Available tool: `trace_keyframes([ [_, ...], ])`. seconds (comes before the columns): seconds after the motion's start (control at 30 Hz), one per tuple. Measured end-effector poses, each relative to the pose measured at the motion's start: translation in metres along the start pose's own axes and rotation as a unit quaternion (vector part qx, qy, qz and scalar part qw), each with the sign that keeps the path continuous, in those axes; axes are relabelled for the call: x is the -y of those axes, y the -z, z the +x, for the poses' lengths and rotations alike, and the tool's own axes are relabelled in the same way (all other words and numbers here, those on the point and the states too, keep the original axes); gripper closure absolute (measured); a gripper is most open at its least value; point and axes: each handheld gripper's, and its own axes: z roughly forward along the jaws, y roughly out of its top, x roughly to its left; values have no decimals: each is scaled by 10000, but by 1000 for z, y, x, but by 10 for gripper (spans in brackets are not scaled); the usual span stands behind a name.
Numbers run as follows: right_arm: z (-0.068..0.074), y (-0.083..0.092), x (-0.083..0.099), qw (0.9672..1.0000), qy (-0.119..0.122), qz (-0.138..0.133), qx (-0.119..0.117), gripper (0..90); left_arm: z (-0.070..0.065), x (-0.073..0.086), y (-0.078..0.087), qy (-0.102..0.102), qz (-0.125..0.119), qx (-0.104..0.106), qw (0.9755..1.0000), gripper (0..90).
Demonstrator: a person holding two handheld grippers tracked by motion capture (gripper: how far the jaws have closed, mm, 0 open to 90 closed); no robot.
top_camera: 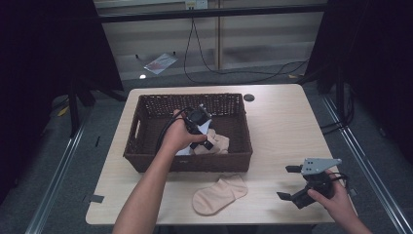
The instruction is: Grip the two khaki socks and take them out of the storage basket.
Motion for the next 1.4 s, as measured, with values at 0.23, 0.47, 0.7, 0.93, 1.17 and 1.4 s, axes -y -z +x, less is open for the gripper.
trace_keyframes([
  [0.23,0,0,0,10000,8,-8,4,23,3,0,-9,-187,177,34,9997,227],
  [0.47,0,0,0,10000,11,-13,9,23,5,2,-18,-313,285,148,9990,402],
  [0.7,-1,0,0,10000,11,-14,14,23,7,3,-13,-372,426,272,9980,812],
  [0.93,0,1,0,10000,-4,-20,16,23,6,2,1,-5,556,512,9971,872],
  [1.17,-1,1,0,10000,16,-5,20,23,5,0,21,218,585,575,9964,872],
  [1.4,0,0,0,10000,4,0,14,23,1,-3,51,395,524,658,9957,873],
])
